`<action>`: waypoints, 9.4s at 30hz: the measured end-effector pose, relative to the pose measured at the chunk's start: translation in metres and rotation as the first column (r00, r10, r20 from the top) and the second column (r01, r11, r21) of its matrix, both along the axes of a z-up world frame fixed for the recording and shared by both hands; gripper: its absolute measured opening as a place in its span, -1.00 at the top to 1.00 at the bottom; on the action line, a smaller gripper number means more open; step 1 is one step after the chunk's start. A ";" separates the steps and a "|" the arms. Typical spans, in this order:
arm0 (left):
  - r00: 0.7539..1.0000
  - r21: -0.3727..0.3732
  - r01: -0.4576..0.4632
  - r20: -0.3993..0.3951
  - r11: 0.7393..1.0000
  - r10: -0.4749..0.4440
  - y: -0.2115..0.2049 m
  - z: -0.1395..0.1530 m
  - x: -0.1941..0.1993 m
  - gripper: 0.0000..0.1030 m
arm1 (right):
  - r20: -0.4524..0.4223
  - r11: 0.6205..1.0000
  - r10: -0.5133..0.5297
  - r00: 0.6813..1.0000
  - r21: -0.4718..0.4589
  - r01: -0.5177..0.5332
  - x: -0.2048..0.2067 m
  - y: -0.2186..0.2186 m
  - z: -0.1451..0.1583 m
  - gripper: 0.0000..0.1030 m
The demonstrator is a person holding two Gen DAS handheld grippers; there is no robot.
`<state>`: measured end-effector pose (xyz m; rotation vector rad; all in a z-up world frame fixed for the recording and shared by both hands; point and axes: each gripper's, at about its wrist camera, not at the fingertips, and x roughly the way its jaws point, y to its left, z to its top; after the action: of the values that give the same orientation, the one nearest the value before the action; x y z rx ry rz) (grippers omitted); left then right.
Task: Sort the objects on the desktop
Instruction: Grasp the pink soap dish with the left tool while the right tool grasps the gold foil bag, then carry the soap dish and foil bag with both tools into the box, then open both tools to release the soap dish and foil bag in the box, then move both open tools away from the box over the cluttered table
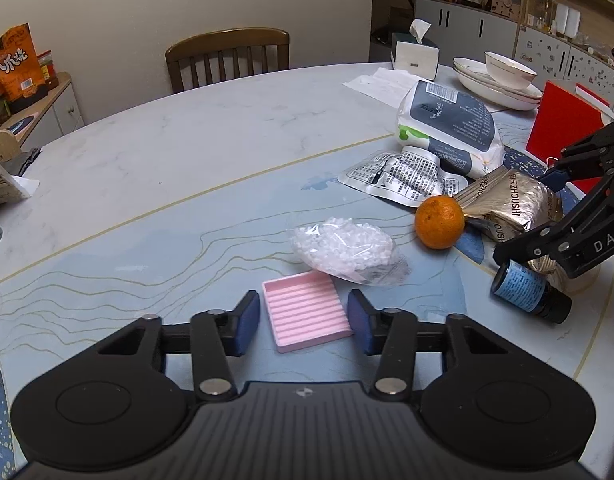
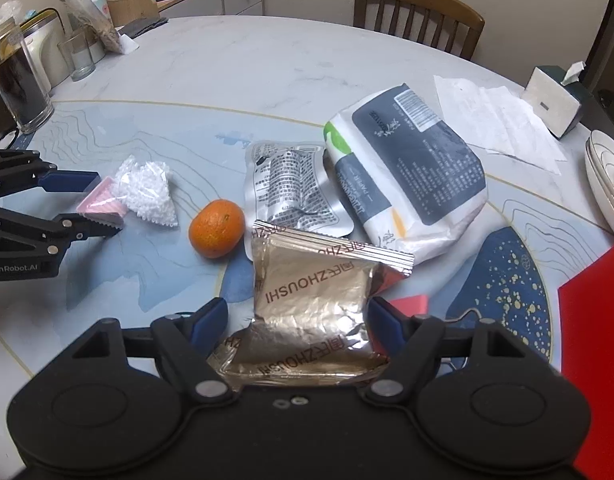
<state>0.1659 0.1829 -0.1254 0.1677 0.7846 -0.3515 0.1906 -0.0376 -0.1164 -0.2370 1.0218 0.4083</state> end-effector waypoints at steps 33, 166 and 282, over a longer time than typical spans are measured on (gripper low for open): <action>0.990 -0.081 -0.141 -0.038 0.987 0.138 0.004 0.012 -0.033 0.20 | 0.030 0.995 -0.054 0.998 0.084 0.052 -0.021 -0.034 0.033 0.11; 0.927 0.121 0.333 -0.222 0.935 -0.302 -0.481 0.041 0.084 0.19 | -0.073 0.979 0.047 0.996 -0.192 -0.060 0.061 -0.357 0.013 0.11; 0.994 -0.139 0.066 0.095 0.988 -0.053 -0.128 0.107 -0.072 -0.96 | 0.189 0.983 -0.136 0.973 0.146 0.110 -0.073 -0.137 0.105 -0.49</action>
<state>0.0942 0.0550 -0.0186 0.0732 0.6629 -0.4522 0.1171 -0.1742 -0.0117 -0.0900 0.8051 0.3319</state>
